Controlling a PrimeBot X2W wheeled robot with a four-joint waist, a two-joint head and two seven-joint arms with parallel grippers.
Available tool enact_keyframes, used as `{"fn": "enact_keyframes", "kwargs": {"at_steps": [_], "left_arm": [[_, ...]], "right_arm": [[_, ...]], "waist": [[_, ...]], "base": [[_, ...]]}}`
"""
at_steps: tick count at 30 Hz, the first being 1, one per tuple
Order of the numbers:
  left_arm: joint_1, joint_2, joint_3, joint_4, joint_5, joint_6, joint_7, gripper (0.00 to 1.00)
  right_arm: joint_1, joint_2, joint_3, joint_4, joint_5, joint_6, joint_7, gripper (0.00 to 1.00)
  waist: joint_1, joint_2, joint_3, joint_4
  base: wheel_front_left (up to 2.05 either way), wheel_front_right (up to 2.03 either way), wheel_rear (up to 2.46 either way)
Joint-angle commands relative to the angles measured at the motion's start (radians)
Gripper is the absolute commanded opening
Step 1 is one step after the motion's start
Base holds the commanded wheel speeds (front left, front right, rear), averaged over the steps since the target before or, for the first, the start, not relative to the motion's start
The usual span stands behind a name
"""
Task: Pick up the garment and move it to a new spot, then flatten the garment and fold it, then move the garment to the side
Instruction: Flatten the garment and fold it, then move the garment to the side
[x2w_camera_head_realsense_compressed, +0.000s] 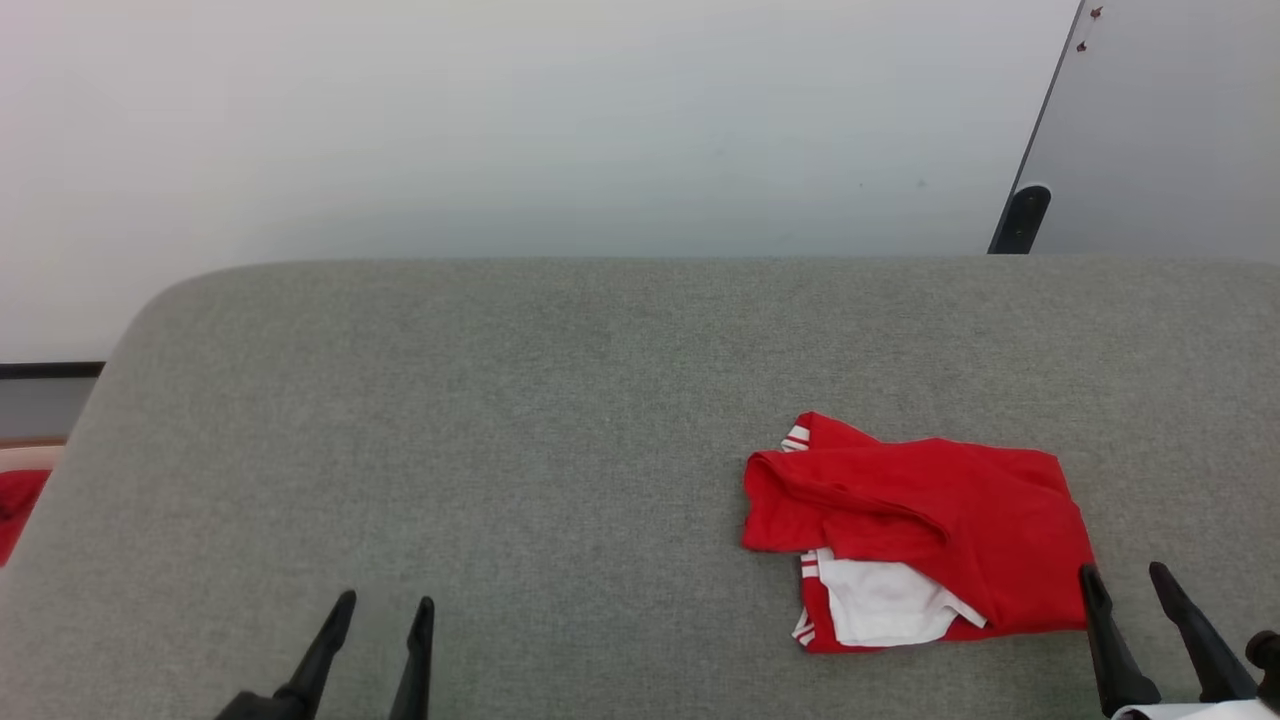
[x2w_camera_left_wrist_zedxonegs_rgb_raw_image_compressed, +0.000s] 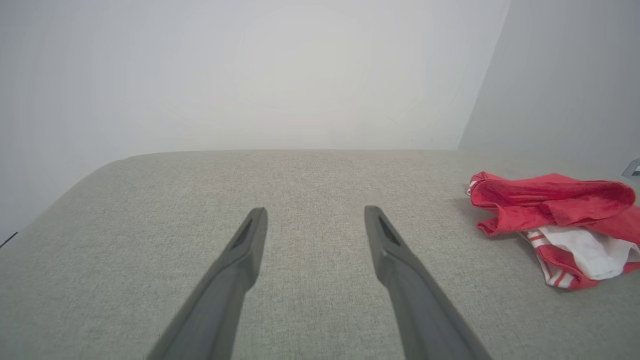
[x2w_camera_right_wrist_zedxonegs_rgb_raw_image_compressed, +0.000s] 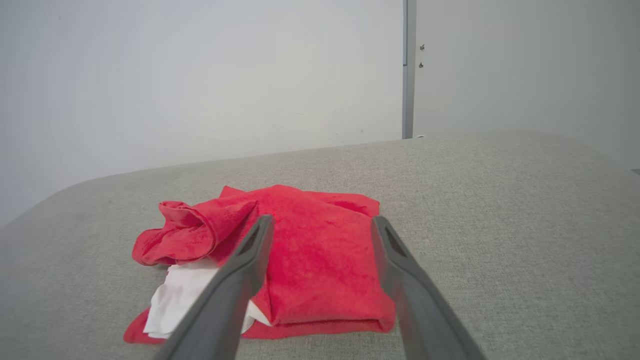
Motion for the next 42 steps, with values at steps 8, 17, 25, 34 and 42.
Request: {"fn": "enact_keyframes", "kwargs": {"at_steps": [8, 17, 25, 34, 42], "left_arm": [[0.007, -0.001, -0.003, -0.016, -0.004, -0.003, 0.0, 1.0], [-0.005, -0.008, -0.01, -0.014, -0.008, -0.004, 0.0, 1.0], [-0.025, -0.017, -0.012, -0.021, -0.01, -0.004, 0.0, 1.0], [-0.085, -0.022, -0.052, 0.003, -0.022, -0.003, 0.0, 1.0], [-0.148, -0.034, -0.091, 0.017, -0.031, -0.004, 0.0, 1.0]], "right_arm": [[0.024, 0.019, -0.02, -0.035, -0.013, -0.001, 0.025, 1.0], [0.02, 0.023, -0.021, -0.048, -0.002, -0.001, 0.039, 1.0], [-0.099, -0.012, 0.017, -0.019, 0.025, -0.001, 0.196, 1.0], [-0.317, -0.157, 0.096, 0.017, 0.117, -0.001, 0.764, 1.0], [-0.406, -0.225, 0.056, 0.015, 0.159, -0.001, 1.07, 1.0]], "waist": [[0.0, 0.0, 0.007, 0.002], [0.0, 0.0, 0.009, 0.005], [0.0, 0.0, 0.051, -0.002], [0.0, 0.0, 0.122, 0.007], [0.0, 0.0, 0.197, 0.035]], "base": [[0.0, 0.0, 0.0], [0.0, 0.0, 0.0], [0.0, 0.0, 0.0], [0.0, 0.0, 0.0], [0.0, 0.0, 0.0]]}}
